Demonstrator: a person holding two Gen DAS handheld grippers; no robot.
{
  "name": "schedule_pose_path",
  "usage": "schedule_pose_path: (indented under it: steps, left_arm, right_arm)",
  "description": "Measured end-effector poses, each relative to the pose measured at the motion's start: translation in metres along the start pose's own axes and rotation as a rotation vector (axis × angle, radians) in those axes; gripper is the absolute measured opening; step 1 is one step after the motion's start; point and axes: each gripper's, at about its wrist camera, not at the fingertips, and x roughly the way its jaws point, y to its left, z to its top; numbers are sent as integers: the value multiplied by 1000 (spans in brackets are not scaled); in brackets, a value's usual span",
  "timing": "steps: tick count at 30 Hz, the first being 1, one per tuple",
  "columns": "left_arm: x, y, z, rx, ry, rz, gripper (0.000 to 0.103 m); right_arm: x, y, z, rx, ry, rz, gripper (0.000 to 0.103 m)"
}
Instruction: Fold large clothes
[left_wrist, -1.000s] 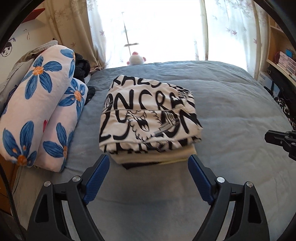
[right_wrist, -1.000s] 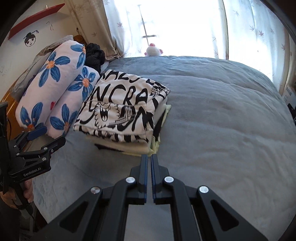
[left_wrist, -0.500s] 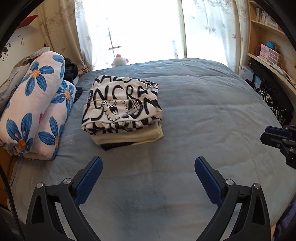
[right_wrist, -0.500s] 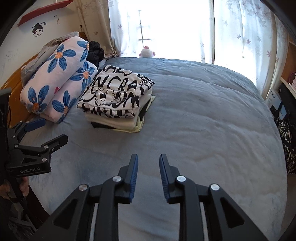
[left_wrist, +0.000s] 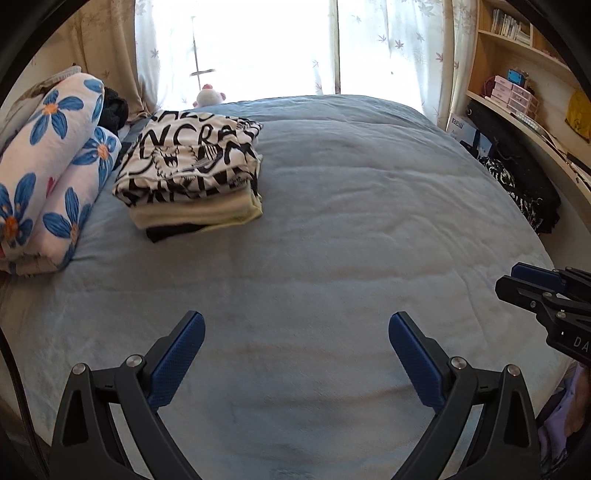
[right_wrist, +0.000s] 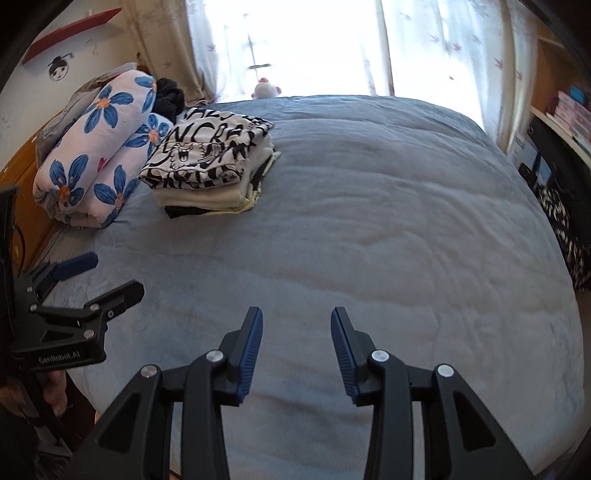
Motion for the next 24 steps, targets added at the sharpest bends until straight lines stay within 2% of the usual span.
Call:
schedule_pose_path:
  steps: [4, 6, 12, 20, 24]
  left_arm:
    - [0, -11, -26, -13, -3, 14, 99]
    - [-3, -14, -37, -33, -6, 9, 99]
    - [-21, -21, -66, -103, -26, -13, 99]
    - [-45, -35, -94, -118, -72, 86, 99]
    - [-52, -41, -103, -118, -65, 86, 99]
  right_arm:
    - [-6, -13, -32, 47, -23, -70, 49]
    - [-9, -19, -46, 65, -35, -75, 53]
    - [-13, -22, -81, 104, -28, -49, 53]
    - [-32, -25, -108, 178, -64, 5, 54]
    - [-38, -18, -114, 158, -73, 11, 55]
